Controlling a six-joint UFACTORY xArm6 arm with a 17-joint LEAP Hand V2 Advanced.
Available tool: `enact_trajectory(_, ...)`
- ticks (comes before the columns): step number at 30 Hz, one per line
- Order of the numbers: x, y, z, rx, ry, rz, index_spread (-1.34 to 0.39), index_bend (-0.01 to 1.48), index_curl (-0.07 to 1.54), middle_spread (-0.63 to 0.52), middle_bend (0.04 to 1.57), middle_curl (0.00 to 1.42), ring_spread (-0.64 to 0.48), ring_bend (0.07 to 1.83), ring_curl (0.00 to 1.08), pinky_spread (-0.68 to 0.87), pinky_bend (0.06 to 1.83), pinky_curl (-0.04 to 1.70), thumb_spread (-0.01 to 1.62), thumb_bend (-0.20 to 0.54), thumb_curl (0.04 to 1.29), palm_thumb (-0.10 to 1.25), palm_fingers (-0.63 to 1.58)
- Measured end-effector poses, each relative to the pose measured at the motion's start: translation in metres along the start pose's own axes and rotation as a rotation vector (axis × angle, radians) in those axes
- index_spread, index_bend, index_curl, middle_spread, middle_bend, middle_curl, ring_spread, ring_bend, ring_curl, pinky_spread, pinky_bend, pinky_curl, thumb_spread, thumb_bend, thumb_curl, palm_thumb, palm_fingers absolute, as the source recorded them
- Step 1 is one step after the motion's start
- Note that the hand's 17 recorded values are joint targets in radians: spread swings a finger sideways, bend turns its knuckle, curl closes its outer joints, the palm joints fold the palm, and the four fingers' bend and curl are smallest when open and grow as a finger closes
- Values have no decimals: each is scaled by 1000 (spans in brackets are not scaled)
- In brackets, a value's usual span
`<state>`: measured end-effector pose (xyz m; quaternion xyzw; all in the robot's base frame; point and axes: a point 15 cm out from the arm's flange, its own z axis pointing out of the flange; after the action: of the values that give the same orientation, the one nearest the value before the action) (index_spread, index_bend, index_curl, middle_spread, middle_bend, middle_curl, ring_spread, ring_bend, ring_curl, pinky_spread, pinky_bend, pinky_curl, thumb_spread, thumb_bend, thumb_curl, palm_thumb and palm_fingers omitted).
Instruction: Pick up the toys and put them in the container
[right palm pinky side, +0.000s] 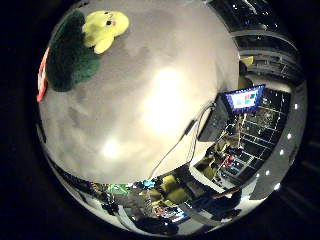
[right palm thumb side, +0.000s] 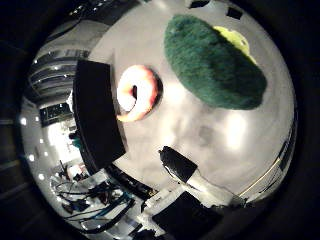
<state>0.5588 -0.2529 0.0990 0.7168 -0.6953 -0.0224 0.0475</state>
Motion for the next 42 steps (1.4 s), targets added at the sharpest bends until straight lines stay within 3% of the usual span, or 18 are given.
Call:
enact_trajectory(10,-22,-27,14,45,22,-27,-271,154,255,56,279,332,166,418,243,417,482,286,999,-23,303,558,180)
enact_trajectory(13,-20,-30,19,52,25,-25,-268,153,255,40,283,329,146,458,244,415,505,283,999,-22,306,576,265)
enact_trajectory(14,-19,-31,20,55,26,-24,-278,140,248,19,296,331,92,552,261,402,551,287,995,-21,308,591,390)
enact_trajectory(16,-16,-30,26,53,25,-17,-295,155,242,-26,341,341,-6,675,279,302,601,288,992,-21,313,612,562)
enact_trajectory(17,-14,-29,27,54,25,-12,-323,149,235,-90,411,361,-110,815,312,148,660,287,988,-22,315,629,757)
enact_trajectory(19,-10,-28,27,57,27,-3,-348,147,229,-127,483,385,-169,875,330,-7,752,302,989,-19,318,647,948)
enact_trajectory(21,-5,-27,27,58,27,3,-380,236,264,-153,600,429,-200,926,353,-179,821,321,987,-18,320,659,1300)
enact_trajectory(22,-2,-26,26,58,30,5,-402,286,307,-174,674,466,-218,968,389,-299,878,354,984,-20,321,669,1290)
enact_trajectory(24,4,-24,23,63,37,10,-420,499,412,-180,844,532,-225,1022,428,-387,951,397,978,-24,324,679,1385)
enact_trajectory(26,10,-22,19,65,44,11,-402,658,485,-166,931,563,-212,1084,455,-372,1019,432,980,-22,325,688,1445)
enact_trajectory(29,20,-16,18,56,49,19,-343,887,611,-140,1095,619,-186,1234,515,-311,1180,523,981,-25,325,692,1354)
enact_trajectory(32,27,-13,4,67,56,29,-296,1026,664,-131,1169,641,-179,1302,543,-275,1236,572,980,-22,328,707,1322)
enact_trajectory(42,44,52,-104,13,53,94,-230,1149,707,-99,1281,650,-161,1402,577,-204,1310,696,993,-16,364,833,1227)
